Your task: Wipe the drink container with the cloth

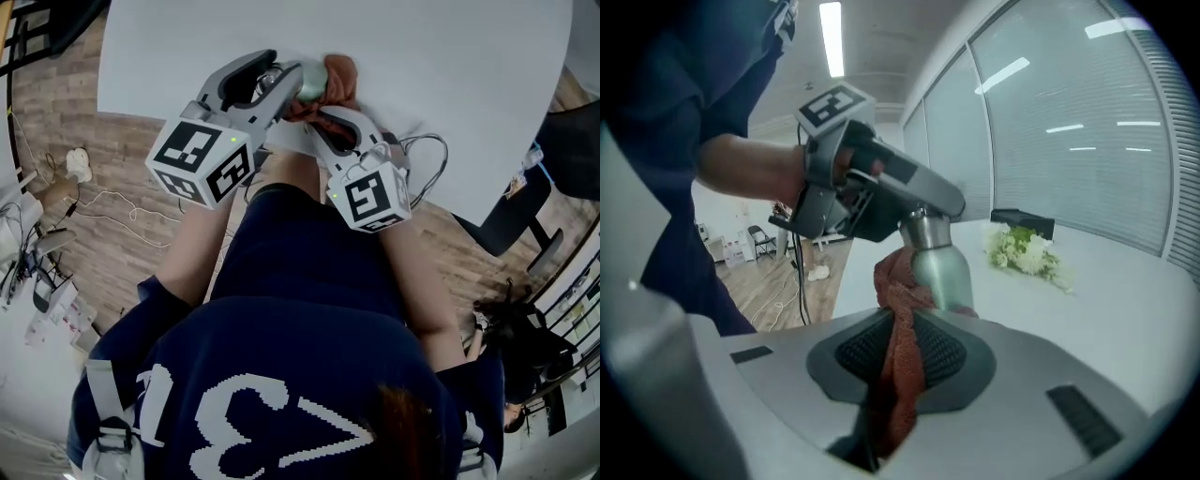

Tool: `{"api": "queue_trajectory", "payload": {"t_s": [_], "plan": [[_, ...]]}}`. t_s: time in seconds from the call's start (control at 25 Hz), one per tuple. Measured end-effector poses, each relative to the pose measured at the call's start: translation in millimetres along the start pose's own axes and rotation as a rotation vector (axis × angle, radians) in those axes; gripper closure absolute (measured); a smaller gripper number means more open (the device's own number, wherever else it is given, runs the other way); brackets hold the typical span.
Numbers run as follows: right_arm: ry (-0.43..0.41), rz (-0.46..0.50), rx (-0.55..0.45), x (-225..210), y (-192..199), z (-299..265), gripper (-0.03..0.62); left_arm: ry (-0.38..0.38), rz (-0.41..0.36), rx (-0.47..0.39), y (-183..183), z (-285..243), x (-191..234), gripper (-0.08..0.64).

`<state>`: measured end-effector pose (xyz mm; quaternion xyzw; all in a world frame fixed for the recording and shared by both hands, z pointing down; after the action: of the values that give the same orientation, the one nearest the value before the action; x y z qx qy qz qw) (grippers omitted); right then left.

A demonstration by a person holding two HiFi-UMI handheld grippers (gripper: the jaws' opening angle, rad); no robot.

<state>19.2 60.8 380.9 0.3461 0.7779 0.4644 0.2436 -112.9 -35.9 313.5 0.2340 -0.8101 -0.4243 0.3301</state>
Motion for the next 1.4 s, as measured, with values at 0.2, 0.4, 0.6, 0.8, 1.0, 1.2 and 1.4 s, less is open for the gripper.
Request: {"api": "queue_trajectory", "payload": {"t_s": [0.2, 0.4, 0.6, 0.8, 1.0, 1.2, 1.4], "plan": [[0.075, -0.104, 0.153, -21.8, 32.6, 2.1, 0.517, 0.066, 0.003, 0.020, 3.0, -9.0, -11.3, 0.393], [0.176, -0.146, 0.187, -51.6, 39.8, 18.6, 0.517, 0.083, -0.127, 0.040, 0.2, -19.4, -24.5, 0.393], [0.197, -0.187, 0.173, -61.0, 42.2, 26.1, 0.517, 0.259, -0.442, 0.104, -12.7, -16.4, -31.3, 0.350], [0.197, -0.212, 0.159, -62.3, 41.9, 27.0, 0.517, 0.445, -0.659, 0.272, -8.2, -31.5, -34.7, 0.296], [0.200, -0.228, 0.150, -59.5, 41.6, 26.9, 0.517, 0.471, -0.570, 0.228, -15.1, -32.3, -26.8, 0.379], [0.201, -0.237, 0.146, -59.5, 42.7, 26.2, 0.517, 0.483, -0.568, 0.173, -15.0, -29.4, -27.5, 0.482], [0.202, -0.240, 0.147, -60.3, 44.3, 26.6, 0.517, 0.520, -0.684, 0.251, -11.7, -34.0, -33.2, 0.276]]}}
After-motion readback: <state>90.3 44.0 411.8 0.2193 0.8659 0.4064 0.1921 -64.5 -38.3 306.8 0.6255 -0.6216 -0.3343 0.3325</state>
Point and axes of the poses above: the fingertips, and each gripper's own axes: z backward along the fingers, x to its left, y out of its underside, the point moved 9 cm from there along z, backward along the fingers, and after that the axes turned 5 degrees about -x, right-handed, at the moved point
